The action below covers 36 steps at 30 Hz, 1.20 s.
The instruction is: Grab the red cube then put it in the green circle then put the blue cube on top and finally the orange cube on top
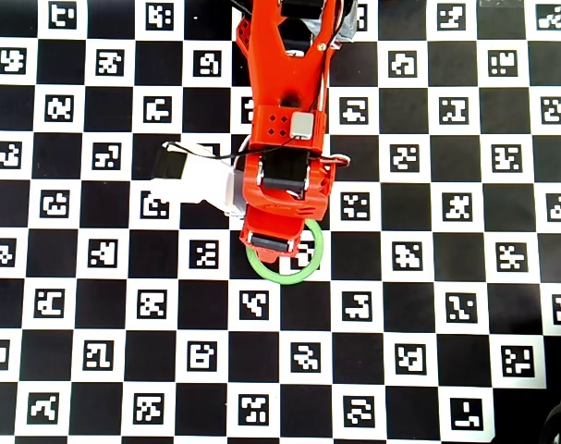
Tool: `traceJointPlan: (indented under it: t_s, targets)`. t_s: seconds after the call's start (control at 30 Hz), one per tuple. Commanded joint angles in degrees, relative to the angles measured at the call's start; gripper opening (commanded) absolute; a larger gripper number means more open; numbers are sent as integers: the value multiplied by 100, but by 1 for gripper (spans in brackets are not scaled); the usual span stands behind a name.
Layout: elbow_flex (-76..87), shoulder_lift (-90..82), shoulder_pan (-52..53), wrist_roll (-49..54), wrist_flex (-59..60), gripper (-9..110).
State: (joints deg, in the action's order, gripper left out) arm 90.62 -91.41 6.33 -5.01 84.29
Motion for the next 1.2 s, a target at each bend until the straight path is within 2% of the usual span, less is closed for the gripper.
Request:
traceJointPlan:
  t_s: [0.0, 0.37, 0.7, 1.17]
  targets:
    - [-9, -598, -132, -18, -79, 5]
    - [229, -606, -316, -105, -281, 5]
    - [554, -606, -255, 519, -606, 4]
    - [633, -598, -18, 756, -633, 4]
